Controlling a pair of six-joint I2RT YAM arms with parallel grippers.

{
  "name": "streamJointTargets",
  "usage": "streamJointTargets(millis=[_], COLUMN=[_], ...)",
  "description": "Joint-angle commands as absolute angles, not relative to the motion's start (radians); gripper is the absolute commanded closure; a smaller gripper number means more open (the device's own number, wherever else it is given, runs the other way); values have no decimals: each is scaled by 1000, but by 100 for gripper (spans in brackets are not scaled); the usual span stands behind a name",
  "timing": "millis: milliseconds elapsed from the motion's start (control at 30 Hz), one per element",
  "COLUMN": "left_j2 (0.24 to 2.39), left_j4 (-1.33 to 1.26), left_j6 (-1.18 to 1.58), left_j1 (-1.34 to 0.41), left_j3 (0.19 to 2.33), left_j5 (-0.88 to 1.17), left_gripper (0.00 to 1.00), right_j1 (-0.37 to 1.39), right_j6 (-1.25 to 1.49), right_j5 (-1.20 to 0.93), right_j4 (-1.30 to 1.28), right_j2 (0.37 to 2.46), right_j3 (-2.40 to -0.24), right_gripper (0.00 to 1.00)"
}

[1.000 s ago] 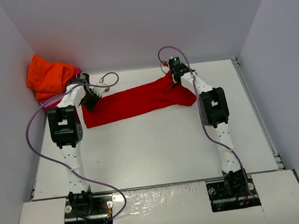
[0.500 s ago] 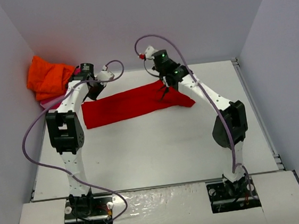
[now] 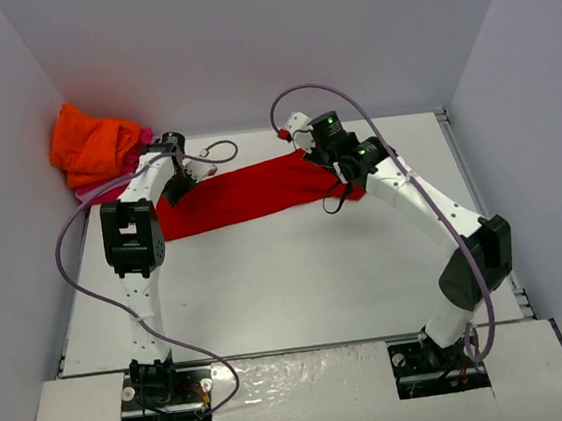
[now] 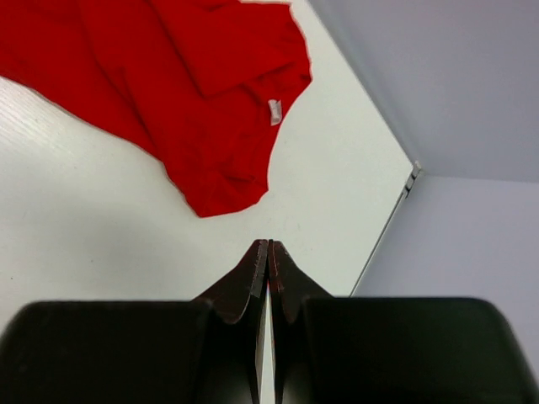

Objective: Fold and stack the t-shirts
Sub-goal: Rotate the tshirt 90 degrees

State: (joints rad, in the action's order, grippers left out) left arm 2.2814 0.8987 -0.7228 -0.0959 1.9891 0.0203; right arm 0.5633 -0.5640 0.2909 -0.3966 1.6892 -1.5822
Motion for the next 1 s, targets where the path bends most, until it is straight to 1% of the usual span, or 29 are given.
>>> streamJointTargets(millis=[0,133,200,233,533,700,733,900,967], left_j2=[2230,2221,2187,2177,2162,2106,2099,2059,2055], left_j4=[1031,1151,1147,1143,1274,1337,1363,1457,1487], left_j6=[-817,-880,-900,-902,-865,-843,-834,-798,-791], left_j1=[-118,-158,-186,-194,-271,-453,-518,-790,-870], left_j3=[1943,1839,1722,1701,1659,1569,1573,1673,1730], left_j5=[-68,-141,-168,-164,-80,-16,-3,154,221], left_gripper=[100,100,100,100,100,100,100,100,100], right_j1=[564,555,548,548,546,545,543,536,536], right_j6=[-553,-565,-569,-568,-564,-588,-591,-601,-603], right_j5=[272,274,264,259,233,209,203,188,181], right_j4=[-388,-388,-388,-389,-393,-398,-401,-412,-415], right_j2=[1521,1445,1411,1395,1310,1250,1244,1245,1251], right_j3=[-1523,-1477,-1457,-1449,-1404,-1363,-1351,-1296,-1284], right_gripper=[100,100,100,100,100,100,100,100,100])
